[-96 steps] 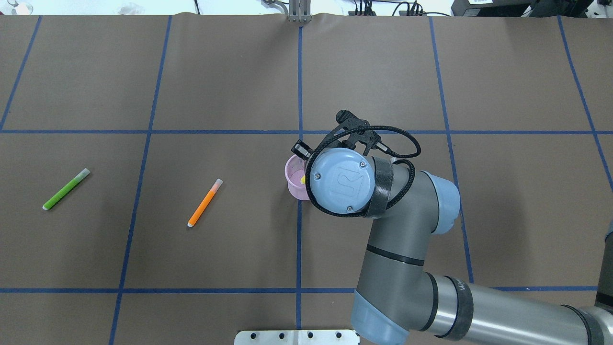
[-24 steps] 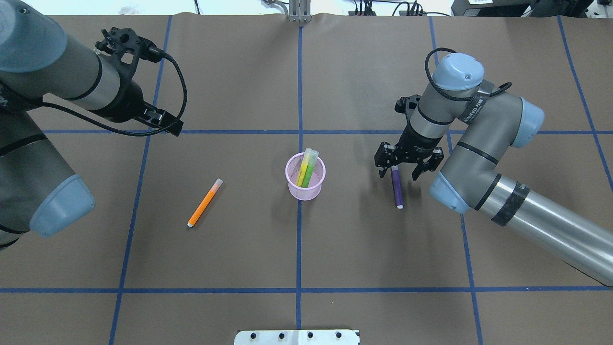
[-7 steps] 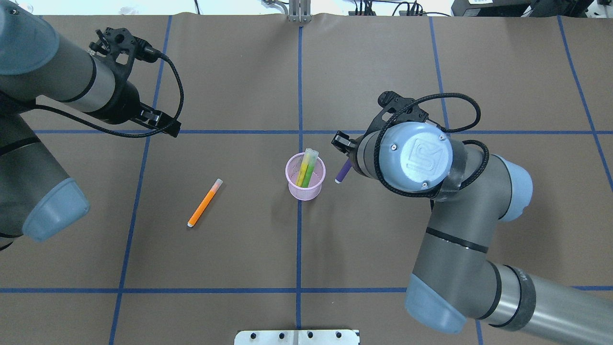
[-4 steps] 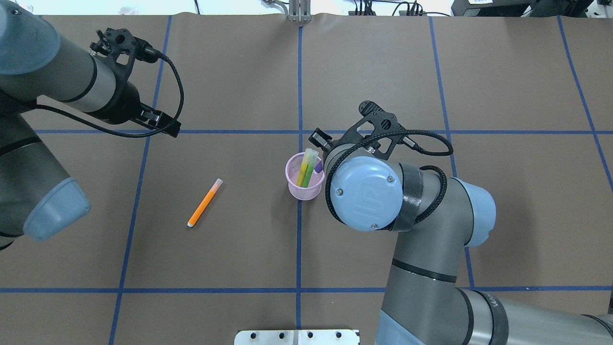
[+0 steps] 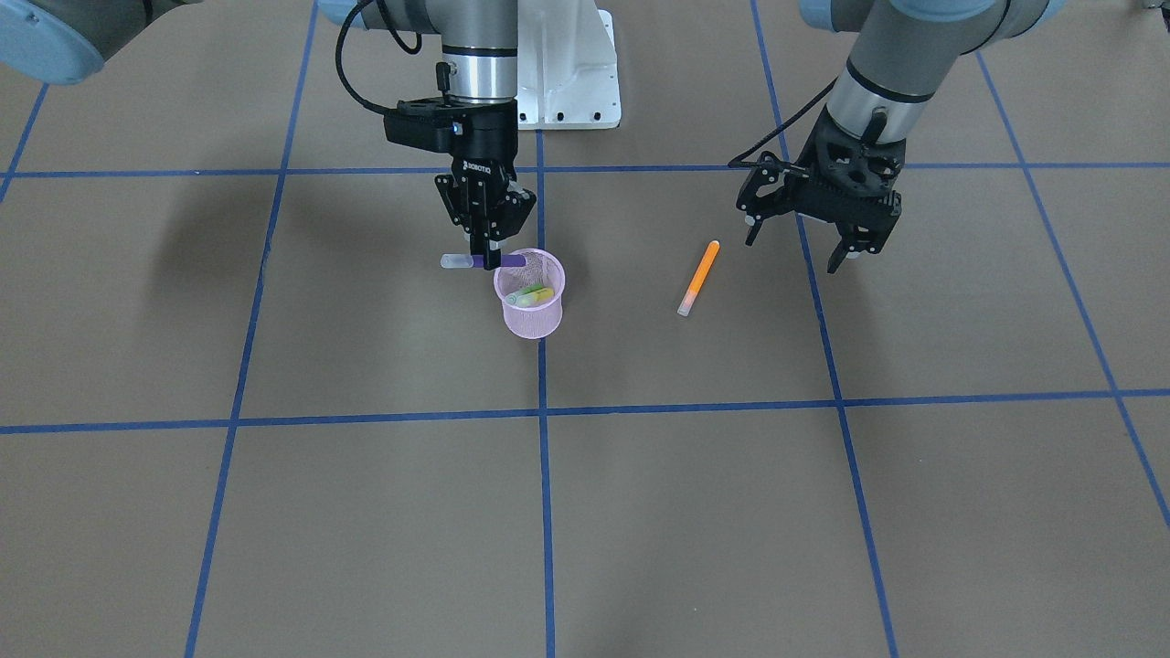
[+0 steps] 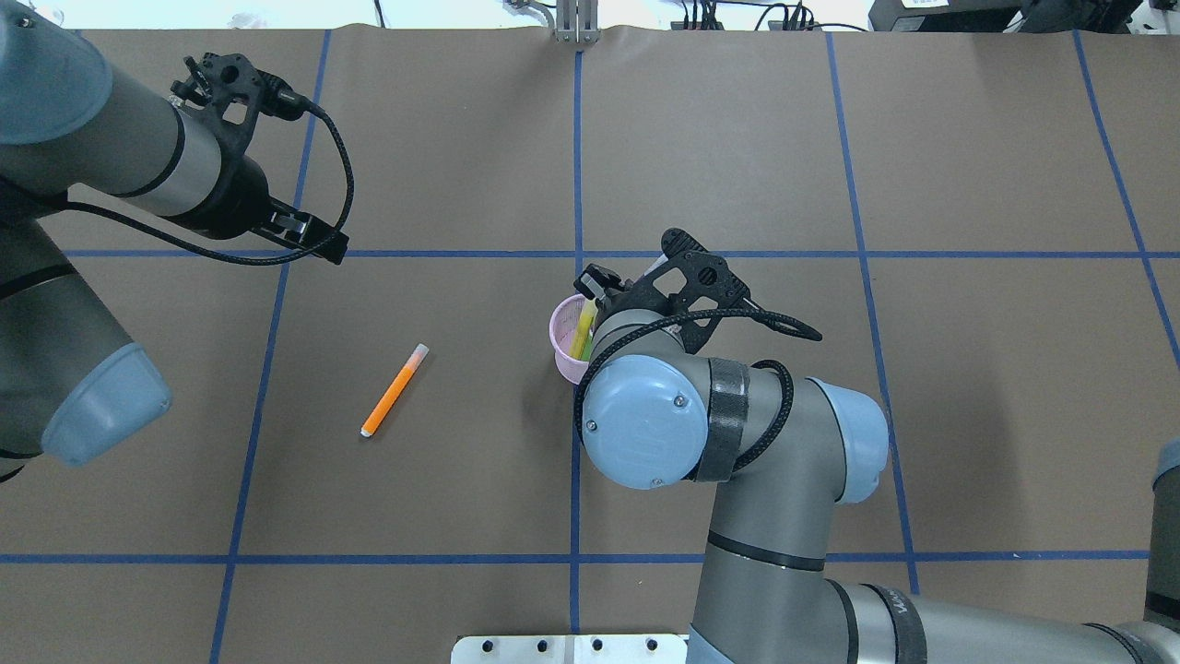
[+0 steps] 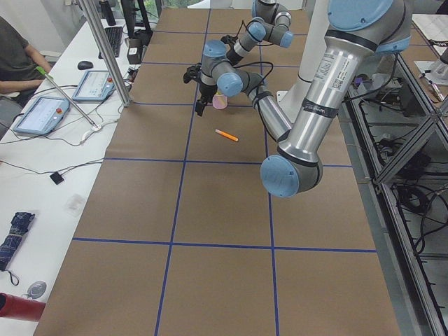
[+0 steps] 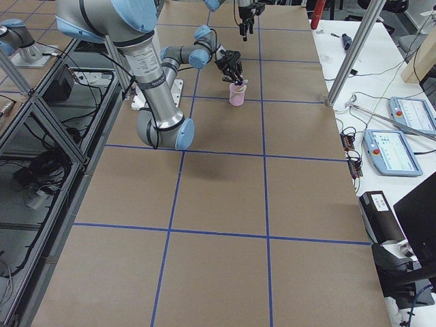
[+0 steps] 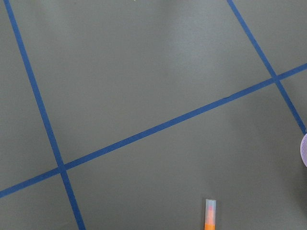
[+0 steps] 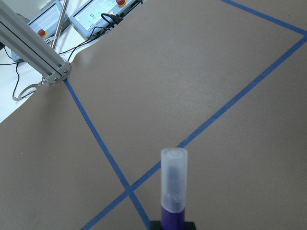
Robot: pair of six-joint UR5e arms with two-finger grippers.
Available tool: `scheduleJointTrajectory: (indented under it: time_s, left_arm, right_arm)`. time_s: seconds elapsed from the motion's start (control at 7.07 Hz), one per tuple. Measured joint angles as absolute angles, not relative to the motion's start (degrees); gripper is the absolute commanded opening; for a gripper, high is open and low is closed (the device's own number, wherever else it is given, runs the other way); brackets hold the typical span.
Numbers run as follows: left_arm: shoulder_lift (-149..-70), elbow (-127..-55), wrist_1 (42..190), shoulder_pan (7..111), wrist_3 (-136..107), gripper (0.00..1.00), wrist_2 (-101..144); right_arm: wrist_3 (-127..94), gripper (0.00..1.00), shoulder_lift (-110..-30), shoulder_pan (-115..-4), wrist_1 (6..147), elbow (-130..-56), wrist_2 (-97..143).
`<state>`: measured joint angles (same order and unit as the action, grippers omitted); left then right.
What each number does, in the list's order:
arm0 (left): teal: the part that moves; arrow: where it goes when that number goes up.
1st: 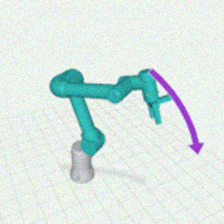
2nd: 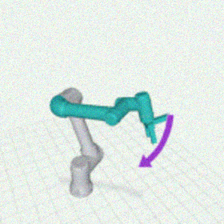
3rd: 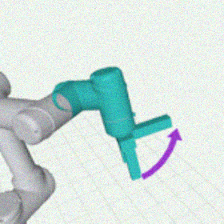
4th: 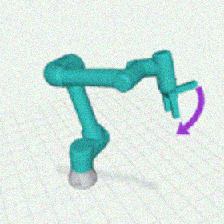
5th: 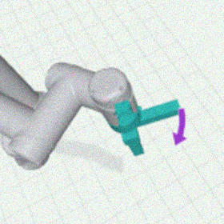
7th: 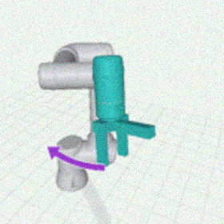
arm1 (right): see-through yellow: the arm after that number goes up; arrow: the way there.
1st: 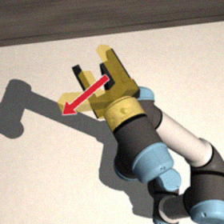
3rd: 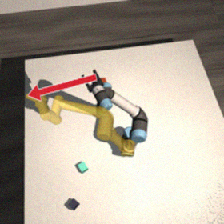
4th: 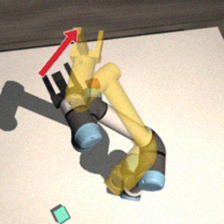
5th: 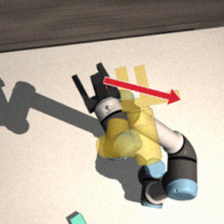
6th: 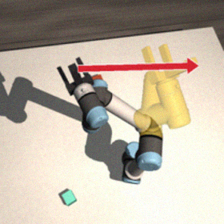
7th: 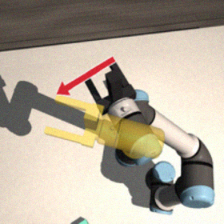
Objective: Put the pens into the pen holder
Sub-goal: 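Carry the purple marker over the pink cup and open the right gripper, then withdraw the right arm while the left gripper reaches toward the orange marker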
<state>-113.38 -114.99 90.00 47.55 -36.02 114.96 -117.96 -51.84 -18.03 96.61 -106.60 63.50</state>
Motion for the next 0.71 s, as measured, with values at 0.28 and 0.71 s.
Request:
scheduleJointTrajectory:
  time_s: [0.28,0.71]
  left_arm:
    - [-113.36,-114.98,90.00,47.60,-36.03,0.99,114.96]
    - [-113.31,-114.67,90.00,47.55,-36.03,0.99,114.96]
  right_arm:
    - [-118.25,0.99,-51.59,-16.64,96.61,-105.67,61.78]
    - [-117.74,1.00,-51.70,-16.20,96.81,-106.33,61.87]
